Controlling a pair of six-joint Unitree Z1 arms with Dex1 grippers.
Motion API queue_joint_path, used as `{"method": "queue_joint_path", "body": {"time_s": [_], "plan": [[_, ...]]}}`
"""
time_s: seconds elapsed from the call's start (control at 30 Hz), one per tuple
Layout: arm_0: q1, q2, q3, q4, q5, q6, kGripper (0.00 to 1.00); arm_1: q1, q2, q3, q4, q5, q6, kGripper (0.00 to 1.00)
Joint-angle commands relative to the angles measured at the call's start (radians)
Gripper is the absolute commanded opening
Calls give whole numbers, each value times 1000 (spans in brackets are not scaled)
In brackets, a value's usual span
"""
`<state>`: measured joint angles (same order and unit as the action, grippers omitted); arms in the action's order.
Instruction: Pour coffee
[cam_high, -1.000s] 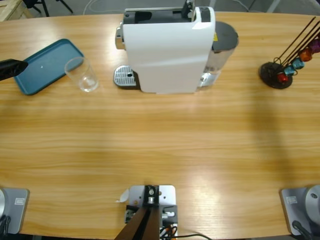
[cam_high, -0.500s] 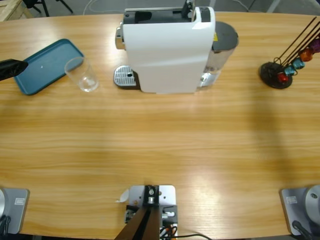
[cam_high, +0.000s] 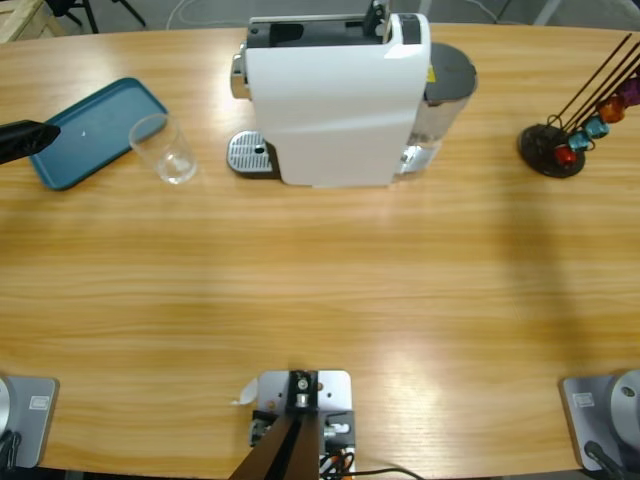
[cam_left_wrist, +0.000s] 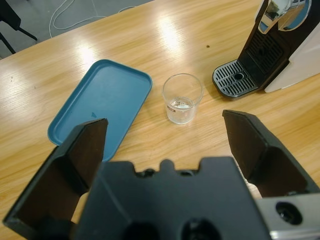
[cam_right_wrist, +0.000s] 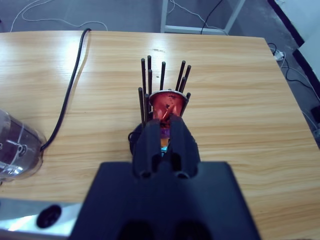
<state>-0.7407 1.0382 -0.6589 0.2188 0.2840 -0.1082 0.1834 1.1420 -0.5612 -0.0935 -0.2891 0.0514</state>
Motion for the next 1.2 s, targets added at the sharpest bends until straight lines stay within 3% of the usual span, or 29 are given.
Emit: {"method": "queue_joint_path", "body": {"time_s": [0.03, 0.2, 0.33, 0.6, 0.77, 0.83, 1.2], "plan": [[-6, 28, 27, 4, 11, 7, 995, -12, -26, 6, 8, 13, -13, 706], [-6, 29, 27, 4, 11, 7, 993, -12, -24, 9, 7, 14, -7, 821], [-6, 30, 27, 4, 11, 7, 995, -12, -18, 9, 5, 18, -3, 819], [-6, 32, 27, 4, 11, 7, 991, -12, 29, 9, -12, 27, 2, 613], [-6, 35, 27, 3, 11, 7, 991, -12, 42, 9, -15, 27, 5, 581], [-6, 36, 27, 4, 11, 7, 991, -12, 48, 9, -20, 28, 6, 468], [-6, 37, 27, 4, 11, 7, 991, -18, 72, 14, -41, 33, 7, 467]]}}
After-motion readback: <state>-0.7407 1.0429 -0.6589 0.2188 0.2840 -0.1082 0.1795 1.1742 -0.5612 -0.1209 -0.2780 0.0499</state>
